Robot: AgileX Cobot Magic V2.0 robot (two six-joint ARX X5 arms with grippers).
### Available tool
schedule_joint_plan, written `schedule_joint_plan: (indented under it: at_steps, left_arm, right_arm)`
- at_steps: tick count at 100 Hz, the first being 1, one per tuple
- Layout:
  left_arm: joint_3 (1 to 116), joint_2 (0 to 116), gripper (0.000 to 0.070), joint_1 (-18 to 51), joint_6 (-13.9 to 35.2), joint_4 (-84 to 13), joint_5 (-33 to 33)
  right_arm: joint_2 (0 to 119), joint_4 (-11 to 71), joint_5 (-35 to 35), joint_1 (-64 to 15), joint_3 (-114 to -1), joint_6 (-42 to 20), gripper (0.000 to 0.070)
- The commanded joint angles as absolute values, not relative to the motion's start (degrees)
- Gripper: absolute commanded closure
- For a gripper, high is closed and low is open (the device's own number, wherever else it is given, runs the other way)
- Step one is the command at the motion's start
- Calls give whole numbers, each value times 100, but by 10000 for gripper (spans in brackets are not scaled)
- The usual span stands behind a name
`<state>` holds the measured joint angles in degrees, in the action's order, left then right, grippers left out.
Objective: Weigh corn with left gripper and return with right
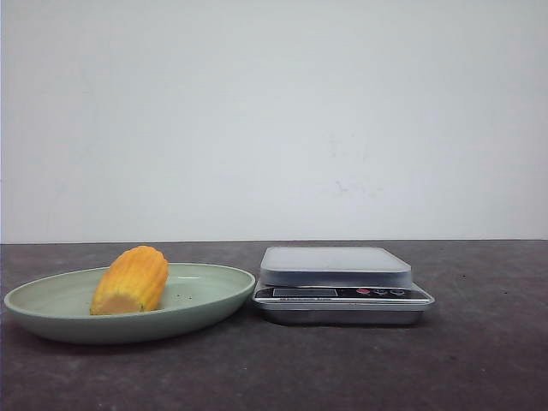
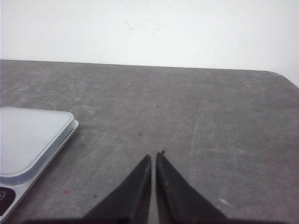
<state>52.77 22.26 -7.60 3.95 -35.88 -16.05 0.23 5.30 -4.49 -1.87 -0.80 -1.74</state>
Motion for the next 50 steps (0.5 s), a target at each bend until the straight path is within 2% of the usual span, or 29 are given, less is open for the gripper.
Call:
schedule_joint_plan:
  at_steps: [1,28,50]
  left_arm:
    - [4827,1839,700,-1011,753,-3262,-1981]
    - [3312,504,700,-1166,1476,-2547,-2119]
    - [2471,434,700,-1044,1483,-1319,-2058]
  right_arm:
    - [21,464,-451,-189,-78,-196,690]
    - [21,464,-451,-189,-78,-196,690]
    - [21,467,-451,-189,-78,-196,690]
